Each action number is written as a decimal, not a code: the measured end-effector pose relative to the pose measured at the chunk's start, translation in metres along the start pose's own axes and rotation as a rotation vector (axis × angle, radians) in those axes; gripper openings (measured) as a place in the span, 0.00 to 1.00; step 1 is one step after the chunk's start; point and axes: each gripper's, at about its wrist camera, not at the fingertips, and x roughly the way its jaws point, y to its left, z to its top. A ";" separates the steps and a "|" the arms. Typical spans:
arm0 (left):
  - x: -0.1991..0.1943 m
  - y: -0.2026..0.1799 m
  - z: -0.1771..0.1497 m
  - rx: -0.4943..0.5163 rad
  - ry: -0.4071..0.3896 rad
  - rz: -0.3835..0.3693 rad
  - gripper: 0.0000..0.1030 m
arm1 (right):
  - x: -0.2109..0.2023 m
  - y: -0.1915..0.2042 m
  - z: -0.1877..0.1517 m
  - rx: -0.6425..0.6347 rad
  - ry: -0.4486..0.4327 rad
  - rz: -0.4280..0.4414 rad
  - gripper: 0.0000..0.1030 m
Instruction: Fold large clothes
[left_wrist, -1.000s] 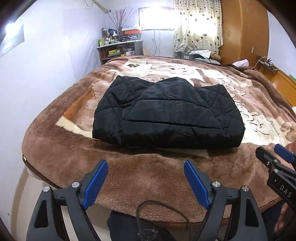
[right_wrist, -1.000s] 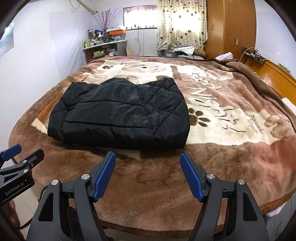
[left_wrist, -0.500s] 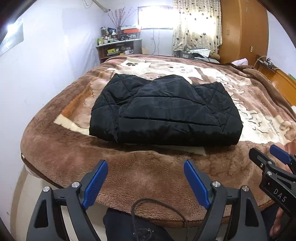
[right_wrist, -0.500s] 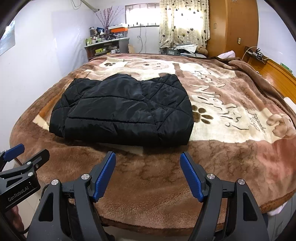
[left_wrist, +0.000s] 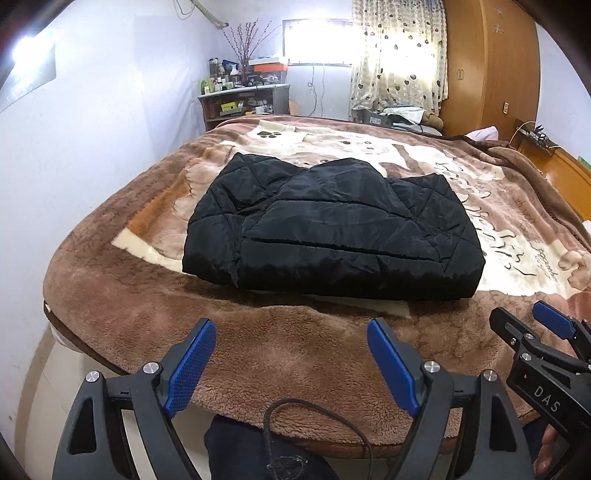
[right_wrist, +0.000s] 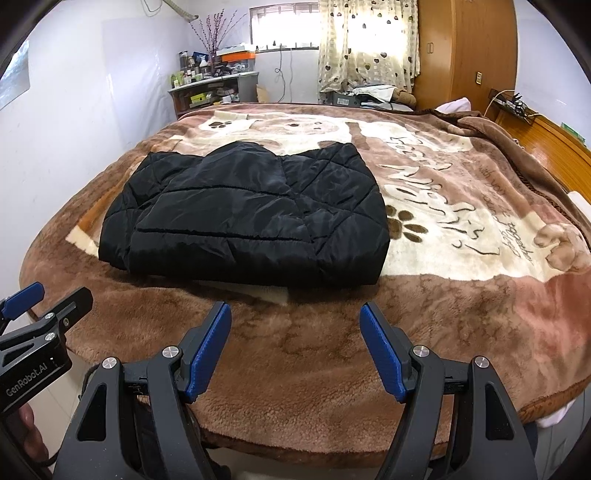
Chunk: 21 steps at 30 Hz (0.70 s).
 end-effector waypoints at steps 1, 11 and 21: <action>0.000 -0.001 0.000 -0.001 0.001 0.000 0.81 | 0.000 0.000 0.000 0.001 0.000 0.001 0.70; -0.001 -0.001 -0.002 -0.004 0.005 -0.005 0.81 | -0.002 0.001 -0.002 -0.005 -0.001 0.001 0.70; -0.003 -0.002 -0.003 0.007 0.000 -0.011 0.81 | -0.003 0.001 -0.002 -0.008 -0.001 0.002 0.70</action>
